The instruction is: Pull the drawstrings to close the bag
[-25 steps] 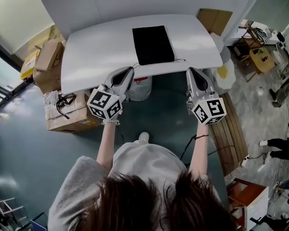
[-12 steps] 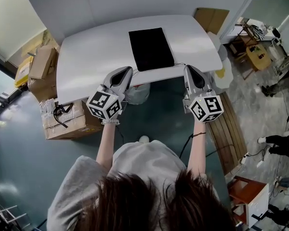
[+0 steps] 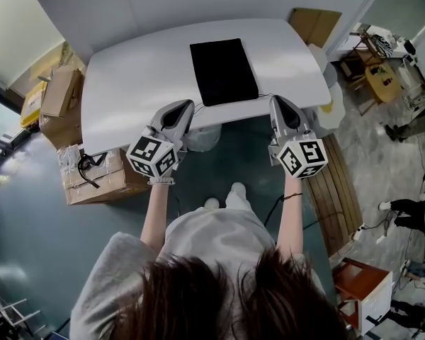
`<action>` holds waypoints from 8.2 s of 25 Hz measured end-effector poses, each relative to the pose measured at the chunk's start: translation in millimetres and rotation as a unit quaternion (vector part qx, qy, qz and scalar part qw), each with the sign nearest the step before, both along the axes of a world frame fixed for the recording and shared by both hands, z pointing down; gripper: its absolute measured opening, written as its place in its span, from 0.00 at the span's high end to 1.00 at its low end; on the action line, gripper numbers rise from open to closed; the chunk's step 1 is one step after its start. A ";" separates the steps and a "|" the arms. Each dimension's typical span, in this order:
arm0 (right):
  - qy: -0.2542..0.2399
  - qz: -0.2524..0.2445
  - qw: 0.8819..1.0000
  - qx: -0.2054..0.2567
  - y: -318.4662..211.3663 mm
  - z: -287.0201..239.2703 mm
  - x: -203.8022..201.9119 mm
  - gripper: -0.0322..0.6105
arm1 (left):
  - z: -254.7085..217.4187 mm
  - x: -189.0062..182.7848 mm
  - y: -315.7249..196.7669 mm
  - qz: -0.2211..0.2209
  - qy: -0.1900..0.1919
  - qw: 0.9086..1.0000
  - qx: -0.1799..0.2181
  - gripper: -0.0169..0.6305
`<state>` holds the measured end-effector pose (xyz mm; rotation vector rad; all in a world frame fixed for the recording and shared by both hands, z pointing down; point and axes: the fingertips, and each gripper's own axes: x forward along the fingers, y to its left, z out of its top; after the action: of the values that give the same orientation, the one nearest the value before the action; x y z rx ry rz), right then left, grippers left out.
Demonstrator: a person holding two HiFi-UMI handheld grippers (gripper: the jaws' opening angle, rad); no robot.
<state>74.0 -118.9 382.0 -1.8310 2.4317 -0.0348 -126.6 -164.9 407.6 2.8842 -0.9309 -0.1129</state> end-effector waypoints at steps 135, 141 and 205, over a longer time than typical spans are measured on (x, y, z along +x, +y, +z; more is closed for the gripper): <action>0.392 -0.333 0.763 -0.392 -151.8 282.8 94.9 0.93 | 274.4 42.9 -99.6 0.029 -0.404 0.859 -0.313 0.97; 0.408 -0.334 0.760 -0.380 -153.3 273.8 95.0 0.93 | 271.8 39.4 -96.4 0.029 -0.407 0.856 -0.317 0.97; 0.456 -0.219 0.838 -0.205 -198.6 89.1 99.6 0.93 | 69.8 36.0 -166.9 -0.076 -0.399 0.909 -0.092 0.97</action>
<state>173.6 -317.5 471.1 -1.5661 3.7364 0.4106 -90.6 -331.8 477.4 2.6499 -1.1734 1.1523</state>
